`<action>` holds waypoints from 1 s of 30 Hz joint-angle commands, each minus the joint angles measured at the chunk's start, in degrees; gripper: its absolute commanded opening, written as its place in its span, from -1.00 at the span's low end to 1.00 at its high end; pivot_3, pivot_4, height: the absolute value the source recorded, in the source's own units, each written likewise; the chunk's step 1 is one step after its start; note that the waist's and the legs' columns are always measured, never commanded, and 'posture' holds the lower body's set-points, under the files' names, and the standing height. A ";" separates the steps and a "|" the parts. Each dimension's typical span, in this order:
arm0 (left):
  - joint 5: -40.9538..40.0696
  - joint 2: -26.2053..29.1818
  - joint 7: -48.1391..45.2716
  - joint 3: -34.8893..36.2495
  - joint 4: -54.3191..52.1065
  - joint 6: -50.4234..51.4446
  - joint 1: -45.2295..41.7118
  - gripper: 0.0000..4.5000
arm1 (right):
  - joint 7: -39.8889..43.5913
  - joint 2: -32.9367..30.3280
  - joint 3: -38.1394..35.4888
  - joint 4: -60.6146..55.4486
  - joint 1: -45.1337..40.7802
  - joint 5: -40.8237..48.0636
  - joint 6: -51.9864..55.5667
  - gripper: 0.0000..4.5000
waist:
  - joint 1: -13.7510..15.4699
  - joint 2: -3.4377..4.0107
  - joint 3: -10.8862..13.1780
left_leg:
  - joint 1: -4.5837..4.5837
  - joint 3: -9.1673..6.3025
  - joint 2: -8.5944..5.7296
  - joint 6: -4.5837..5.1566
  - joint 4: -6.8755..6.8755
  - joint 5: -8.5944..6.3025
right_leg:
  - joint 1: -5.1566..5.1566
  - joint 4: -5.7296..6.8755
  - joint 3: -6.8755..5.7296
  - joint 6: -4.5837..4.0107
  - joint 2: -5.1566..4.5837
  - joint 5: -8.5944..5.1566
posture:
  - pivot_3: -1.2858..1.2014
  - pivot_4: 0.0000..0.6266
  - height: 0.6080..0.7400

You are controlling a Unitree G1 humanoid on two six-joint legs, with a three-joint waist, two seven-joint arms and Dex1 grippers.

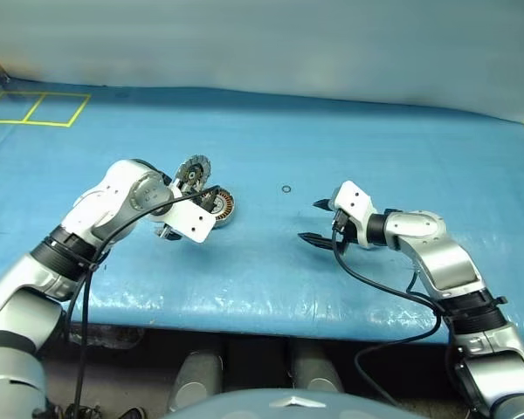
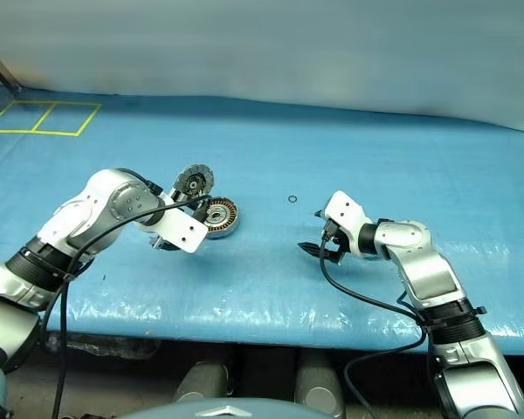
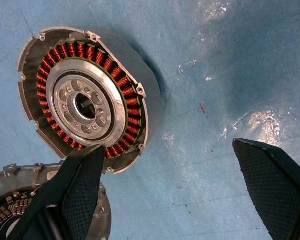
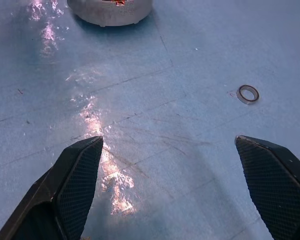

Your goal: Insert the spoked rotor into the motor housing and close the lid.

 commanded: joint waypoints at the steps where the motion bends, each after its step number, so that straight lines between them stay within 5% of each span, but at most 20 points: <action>1: 1.53 -1.17 1.19 0.79 0.73 0.07 -0.86 1.00 | 0.66 -0.79 -0.17 -1.47 -0.90 -0.02 -0.08 0.98 | 0.01 0.00 0.00 | 0.00 0.00 0.00 0.00 0.00 0.00 | 0.00 0.00 0.00 0.00 0.00 0.00 | 0.03 -0.52 1.00; 21: 3.84 -6.06 1.48 -0.27 8.40 -2.09 -2.55 1.00 | -0.96 -0.48 -0.56 -3.84 0.35 0.36 1.19 0.98 | -0.06 -0.01 0.01 | 0.00 0.00 -0.01 0.00 0.37 0.00 | -0.05 0.47 0.01 -0.04 0.00 -0.03 | 0.03 -0.52 1.00; 27: 4.68 -7.67 2.00 -1.04 12.61 -2.99 -2.94 0.30 | -2.05 0.52 -0.43 -4.35 0.70 0.44 1.18 1.00 | -0.16 0.00 0.00 | 0.03 0.00 -0.01 0.01 0.79 -0.01 | 0.03 0.70 0.02 -0.08 0.00 -0.06 | 0.03 -0.52 1.00; 30: 5.18 -7.70 1.84 -1.63 14.61 -3.95 -2.92 0.30 | -2.68 0.91 -0.53 -4.73 0.95 0.51 1.25 1.00 | -0.22 0.00 0.00 | 0.05 0.01 -0.01 0.01 0.84 -0.01 | 0.06 0.72 0.02 -0.07 0.00 -0.05 | 0.03 -0.52 1.00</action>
